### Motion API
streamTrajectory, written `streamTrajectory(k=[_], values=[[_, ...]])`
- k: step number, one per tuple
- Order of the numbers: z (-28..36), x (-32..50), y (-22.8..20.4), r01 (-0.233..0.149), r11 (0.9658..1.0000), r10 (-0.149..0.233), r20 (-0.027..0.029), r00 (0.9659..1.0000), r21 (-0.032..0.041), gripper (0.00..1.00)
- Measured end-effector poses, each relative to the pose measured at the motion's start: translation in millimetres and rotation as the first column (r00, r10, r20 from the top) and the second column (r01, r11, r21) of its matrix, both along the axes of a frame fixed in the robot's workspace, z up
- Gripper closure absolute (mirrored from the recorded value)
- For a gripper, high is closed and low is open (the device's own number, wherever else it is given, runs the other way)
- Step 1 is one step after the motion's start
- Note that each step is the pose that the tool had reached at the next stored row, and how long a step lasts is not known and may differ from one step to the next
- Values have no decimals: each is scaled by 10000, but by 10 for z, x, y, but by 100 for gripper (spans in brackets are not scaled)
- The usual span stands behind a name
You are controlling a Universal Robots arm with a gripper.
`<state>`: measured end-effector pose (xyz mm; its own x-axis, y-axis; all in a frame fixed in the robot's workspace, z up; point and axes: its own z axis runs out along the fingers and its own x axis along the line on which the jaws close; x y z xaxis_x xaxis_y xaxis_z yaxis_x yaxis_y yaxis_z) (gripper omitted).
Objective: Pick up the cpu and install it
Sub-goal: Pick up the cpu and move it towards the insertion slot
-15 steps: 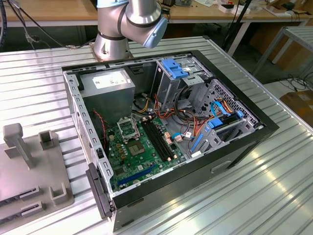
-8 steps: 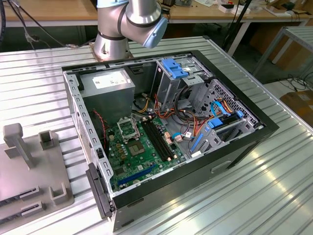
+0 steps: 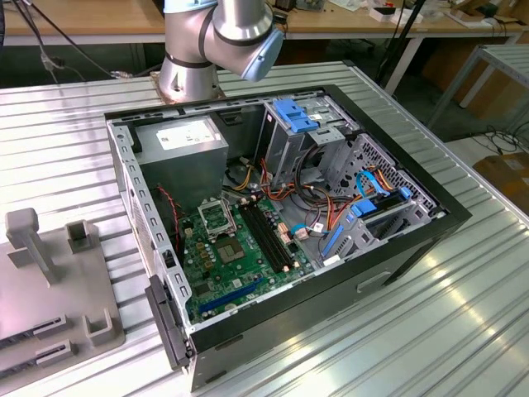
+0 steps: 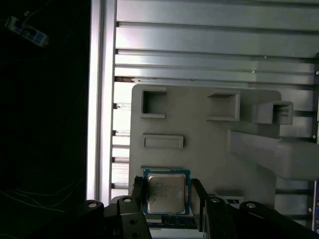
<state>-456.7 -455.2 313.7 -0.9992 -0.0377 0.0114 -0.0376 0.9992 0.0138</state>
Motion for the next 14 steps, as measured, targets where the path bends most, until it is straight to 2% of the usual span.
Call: streamTrajectory(k=[11,14], values=[[82,0,0,0,10000,0,-2,10000,16,53],[121,0,0,0,10000,0,-3,10000,21,53]])
